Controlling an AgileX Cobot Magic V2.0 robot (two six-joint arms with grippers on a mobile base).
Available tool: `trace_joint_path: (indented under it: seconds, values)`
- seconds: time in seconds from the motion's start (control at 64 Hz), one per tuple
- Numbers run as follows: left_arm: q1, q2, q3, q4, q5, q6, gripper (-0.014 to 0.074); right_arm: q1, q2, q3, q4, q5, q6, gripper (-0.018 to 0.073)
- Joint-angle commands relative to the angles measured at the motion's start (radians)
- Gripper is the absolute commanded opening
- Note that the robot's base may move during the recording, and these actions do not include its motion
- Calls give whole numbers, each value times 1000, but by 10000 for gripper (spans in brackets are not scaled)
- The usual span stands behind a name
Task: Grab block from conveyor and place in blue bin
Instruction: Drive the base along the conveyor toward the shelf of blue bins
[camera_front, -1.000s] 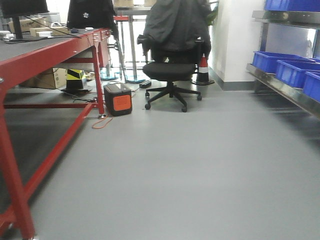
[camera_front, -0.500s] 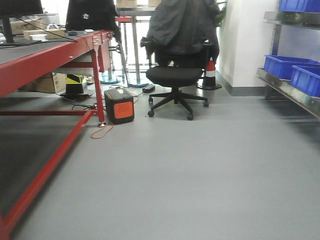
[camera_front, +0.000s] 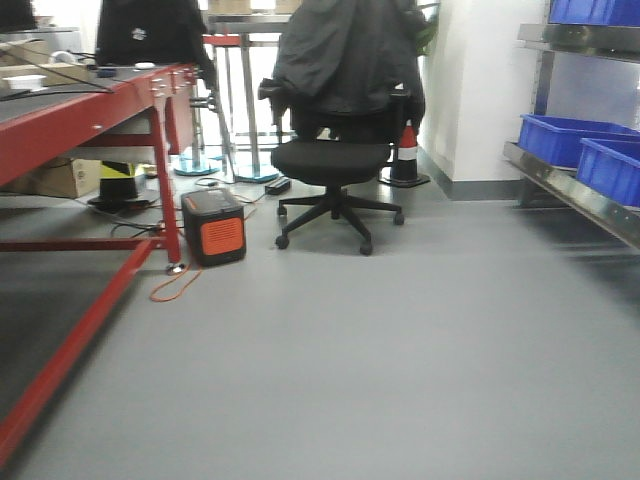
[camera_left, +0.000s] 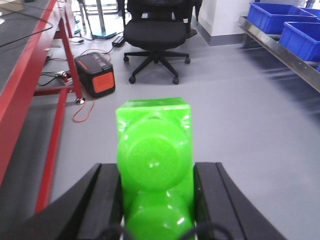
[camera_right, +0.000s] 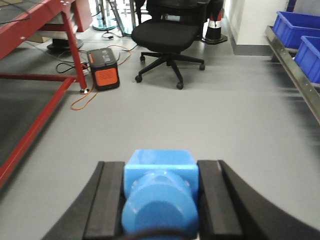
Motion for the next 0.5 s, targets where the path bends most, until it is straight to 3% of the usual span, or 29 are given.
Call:
trace_joint_path:
  seconds: [0.0, 0.484]
  values:
    - [-5, -4, -8, -4, -21, -7, -111, -5, -2, -8, -10, -23, -10, -153]
    - [-5, -4, -8, -4, -21, -7, -111, -5, -2, -8, -10, -23, -10, -153]
